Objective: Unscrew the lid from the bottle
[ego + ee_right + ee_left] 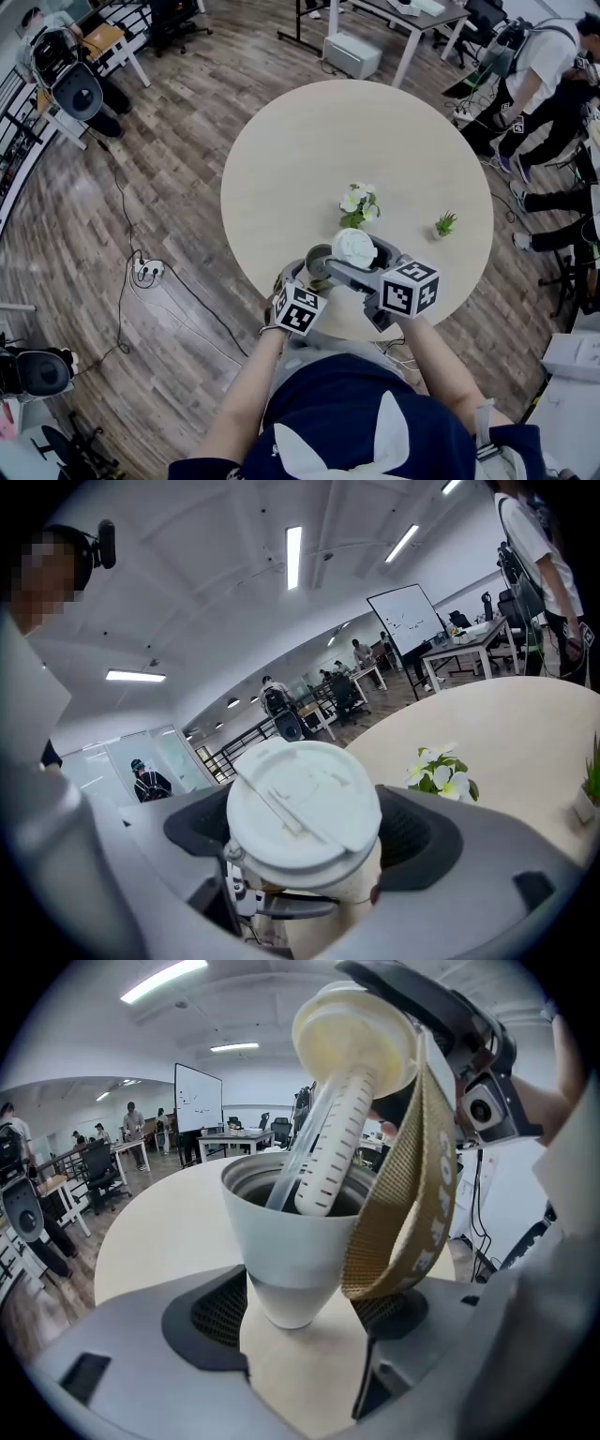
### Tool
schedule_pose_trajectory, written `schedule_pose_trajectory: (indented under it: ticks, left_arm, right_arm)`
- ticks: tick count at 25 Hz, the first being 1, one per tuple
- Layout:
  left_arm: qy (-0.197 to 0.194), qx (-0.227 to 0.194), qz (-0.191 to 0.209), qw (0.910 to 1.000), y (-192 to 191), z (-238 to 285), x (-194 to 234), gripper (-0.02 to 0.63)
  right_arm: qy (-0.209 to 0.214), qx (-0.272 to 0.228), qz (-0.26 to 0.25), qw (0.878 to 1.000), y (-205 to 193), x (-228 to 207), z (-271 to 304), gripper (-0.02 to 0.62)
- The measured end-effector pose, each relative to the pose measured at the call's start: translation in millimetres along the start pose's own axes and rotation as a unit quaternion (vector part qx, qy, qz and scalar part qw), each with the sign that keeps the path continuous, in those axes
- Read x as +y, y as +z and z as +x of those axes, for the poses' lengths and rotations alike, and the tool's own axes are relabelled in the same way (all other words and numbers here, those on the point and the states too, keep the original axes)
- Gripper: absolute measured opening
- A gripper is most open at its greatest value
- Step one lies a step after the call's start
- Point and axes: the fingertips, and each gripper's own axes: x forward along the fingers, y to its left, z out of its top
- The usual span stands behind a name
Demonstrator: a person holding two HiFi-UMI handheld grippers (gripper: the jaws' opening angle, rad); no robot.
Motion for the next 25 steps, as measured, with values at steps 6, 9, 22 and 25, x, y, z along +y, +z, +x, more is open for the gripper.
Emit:
schedule_pose_trajectory:
  ticks: [6,9,22,25]
  left_arm:
    - [0.012,0.019,0.012,0.9997,-8.4,0.9,1.1,0.339]
    - [0.021,0.032,0.021,0.9991,-16.7,2.2,0.8,0.339]
    - [0.040,-0.006,-0.009,0.9992,-10.6,-21.3,2.5,0.339]
    - [0.044,-0.014,-0.015,0.9988,-9.9,-28.4,2.6,0.339]
  right_arm:
    - [0.002,-0.009,0.016,1.000,0.4,-2.4,-5.4,0.459]
    - [0.001,-0.015,0.021,1.000,0.8,-5.7,-9.0,0.459]
    - [0.017,-0.061,0.076,0.995,12.4,-7.5,-29.3,0.459]
    - [0.016,-0.071,0.081,0.994,14.1,-7.9,-33.0,0.459]
